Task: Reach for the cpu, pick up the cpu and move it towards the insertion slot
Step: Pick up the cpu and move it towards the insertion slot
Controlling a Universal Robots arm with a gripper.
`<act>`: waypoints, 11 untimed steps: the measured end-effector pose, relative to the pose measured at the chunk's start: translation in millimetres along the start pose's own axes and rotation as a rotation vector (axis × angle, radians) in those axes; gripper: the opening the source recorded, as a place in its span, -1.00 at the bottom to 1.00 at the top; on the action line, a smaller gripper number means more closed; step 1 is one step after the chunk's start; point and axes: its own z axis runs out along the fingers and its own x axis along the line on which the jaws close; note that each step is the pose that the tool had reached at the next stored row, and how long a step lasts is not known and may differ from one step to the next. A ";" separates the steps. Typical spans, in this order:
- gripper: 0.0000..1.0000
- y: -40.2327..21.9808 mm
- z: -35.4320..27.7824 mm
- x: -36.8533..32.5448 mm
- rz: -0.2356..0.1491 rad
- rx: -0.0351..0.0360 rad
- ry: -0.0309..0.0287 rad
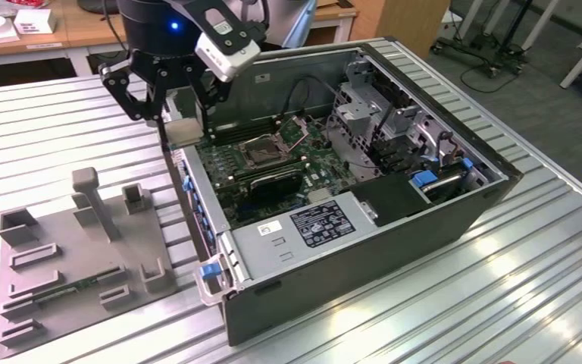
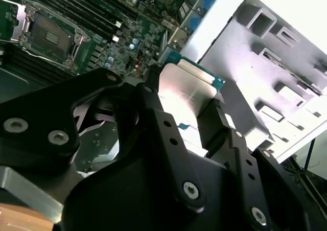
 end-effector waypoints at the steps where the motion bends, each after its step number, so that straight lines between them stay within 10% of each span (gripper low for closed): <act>1: 0.08 0.0 0.0 -1.5 0.000 0.0000 0.0000; 11: 0.08 -0.6 0.2 -18.0 0.000 0.0000 0.0000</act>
